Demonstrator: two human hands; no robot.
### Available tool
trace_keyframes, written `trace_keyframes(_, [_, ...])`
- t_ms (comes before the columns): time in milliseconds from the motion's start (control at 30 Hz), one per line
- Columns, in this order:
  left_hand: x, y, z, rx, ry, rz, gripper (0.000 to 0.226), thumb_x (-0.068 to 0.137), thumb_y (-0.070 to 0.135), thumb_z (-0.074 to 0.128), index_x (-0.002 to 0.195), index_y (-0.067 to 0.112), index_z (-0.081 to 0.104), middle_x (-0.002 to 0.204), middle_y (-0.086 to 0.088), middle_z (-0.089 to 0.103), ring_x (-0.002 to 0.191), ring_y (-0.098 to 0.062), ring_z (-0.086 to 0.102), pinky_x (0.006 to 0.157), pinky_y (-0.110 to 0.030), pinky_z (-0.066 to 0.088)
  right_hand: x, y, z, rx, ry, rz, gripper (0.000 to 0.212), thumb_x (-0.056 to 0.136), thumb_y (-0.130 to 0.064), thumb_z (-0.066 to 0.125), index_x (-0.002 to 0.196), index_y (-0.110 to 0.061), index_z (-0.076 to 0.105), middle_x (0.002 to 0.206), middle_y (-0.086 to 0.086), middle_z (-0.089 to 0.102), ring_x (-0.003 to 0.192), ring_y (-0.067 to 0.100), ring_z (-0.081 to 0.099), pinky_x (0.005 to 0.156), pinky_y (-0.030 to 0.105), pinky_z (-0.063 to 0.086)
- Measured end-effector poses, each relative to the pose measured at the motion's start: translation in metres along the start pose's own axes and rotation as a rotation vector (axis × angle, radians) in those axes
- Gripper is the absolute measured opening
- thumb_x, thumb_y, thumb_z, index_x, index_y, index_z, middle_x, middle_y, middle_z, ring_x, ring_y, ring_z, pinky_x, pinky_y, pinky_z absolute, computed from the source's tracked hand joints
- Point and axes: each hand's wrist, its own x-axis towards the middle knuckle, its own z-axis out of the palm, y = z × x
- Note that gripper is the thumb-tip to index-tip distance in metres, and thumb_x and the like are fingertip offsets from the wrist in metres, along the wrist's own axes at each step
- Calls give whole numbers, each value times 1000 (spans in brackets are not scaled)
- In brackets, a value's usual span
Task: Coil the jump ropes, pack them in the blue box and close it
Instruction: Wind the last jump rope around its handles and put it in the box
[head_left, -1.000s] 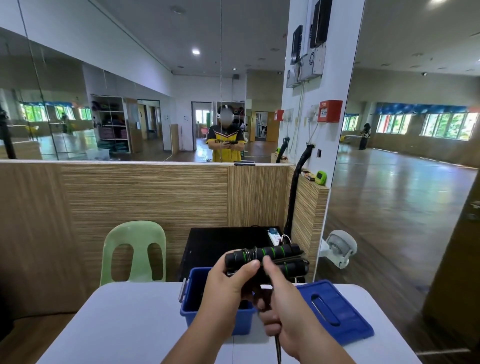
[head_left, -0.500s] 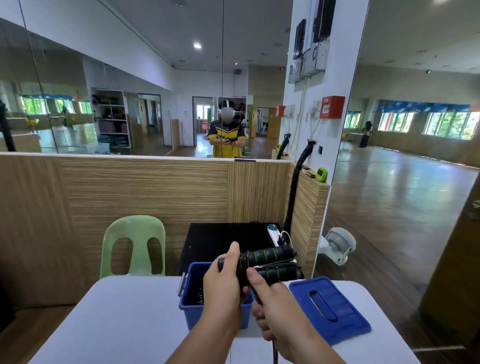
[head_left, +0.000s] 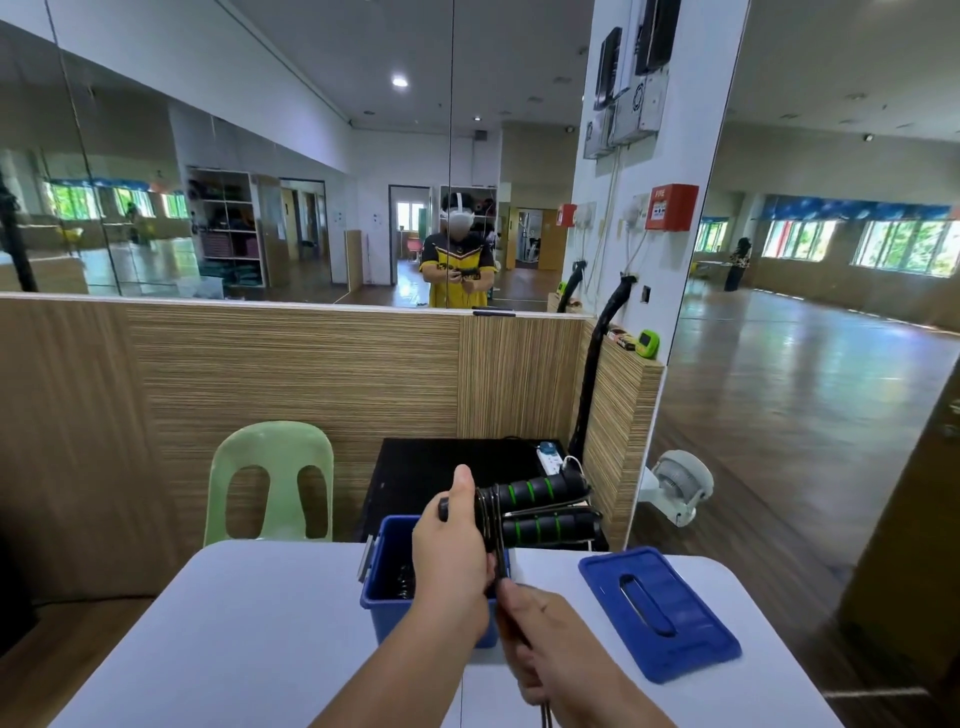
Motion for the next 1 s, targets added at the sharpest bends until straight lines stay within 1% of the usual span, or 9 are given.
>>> trace_keyframes(100, [-1, 0, 0, -13, -9, -46, 47, 98, 58, 56, 78, 15, 55, 54, 1, 50, 46, -13, 42, 43, -26, 35, 5, 3, -11, -94, 7, -67, 46, 106, -48, 46, 68, -21, 48, 58, 2, 35, 47, 14, 21, 51, 32, 12])
trace_keyframes(300, [-2, 8, -9, -10, -98, -130, 37, 97, 53, 62, 84, 18, 62, 62, 0, 56, 50, -13, 46, 39, -23, 32, 19, -11, -38, -334, -18, -111, 37, 105, -42, 52, 75, -20, 52, 60, -5, 44, 50, 10, 35, 51, 27, 29])
trace_keyframes(400, [-4, 14, -14, 17, -183, -162, 36, 96, 50, 64, 83, 17, 57, 58, 0, 44, 41, -12, 33, 36, -21, 23, 24, -30, -52, -501, -86, -127, 40, 105, -23, 53, 65, -23, 52, 60, -4, 46, 54, 12, 41, 57, 31, 44])
trace_keyframes(533, [-6, 16, -23, 62, -251, -184, 37, 94, 48, 67, 75, 19, 53, 54, 0, 45, 41, -13, 34, 40, -20, 22, 28, -70, -68, -704, -99, -110, 44, 97, 2, 54, 62, -24, 58, 66, -9, 57, 66, 5, 53, 66, 16, 47])
trace_keyframes(600, [-7, 16, -26, 101, -280, -167, 36, 95, 46, 66, 72, 20, 54, 52, 1, 46, 39, -12, 35, 39, -19, 23, 37, -84, -74, -761, -161, -183, 34, 94, -2, 62, 66, -21, 62, 65, -11, 57, 63, 3, 51, 66, 25, 44])
trace_keyframes(667, [-10, 13, -29, 121, -305, -144, 35, 96, 43, 65, 70, 22, 55, 52, 3, 47, 37, -10, 37, 38, -19, 24, 45, -95, -77, -816, -152, -185, 32, 97, -18, 68, 66, -21, 59, 62, -9, 52, 58, 4, 47, 62, 25, 39])
trace_keyframes(800, [-11, 6, -35, 168, -293, -112, 30, 99, 41, 62, 89, 13, 70, 56, 2, 54, 39, -8, 47, 36, -19, 30, 49, -125, -70, -978, -193, -190, 39, 93, -47, 70, 66, -20, 60, 62, -4, 48, 56, 10, 46, 55, 24, 41])
trace_keyframes(900, [-8, 1, -37, 209, -279, -88, 35, 99, 43, 62, 96, 10, 74, 62, -2, 58, 51, -15, 53, 45, -25, 37, 43, -144, -56, -1077, -195, -203, 47, 94, -45, 69, 75, -2, 63, 58, -8, 44, 51, 5, 39, 50, 14, 35])
trace_keyframes(1000, [-5, -2, -36, 218, -248, -59, 36, 97, 42, 65, 93, 8, 73, 69, -5, 64, 67, -20, 62, 62, -35, 47, 37, -154, -43, -1149, -157, -201, 45, 97, -40, 66, 64, -11, 58, 51, -12, 44, 44, 3, 38, 49, 16, 34])
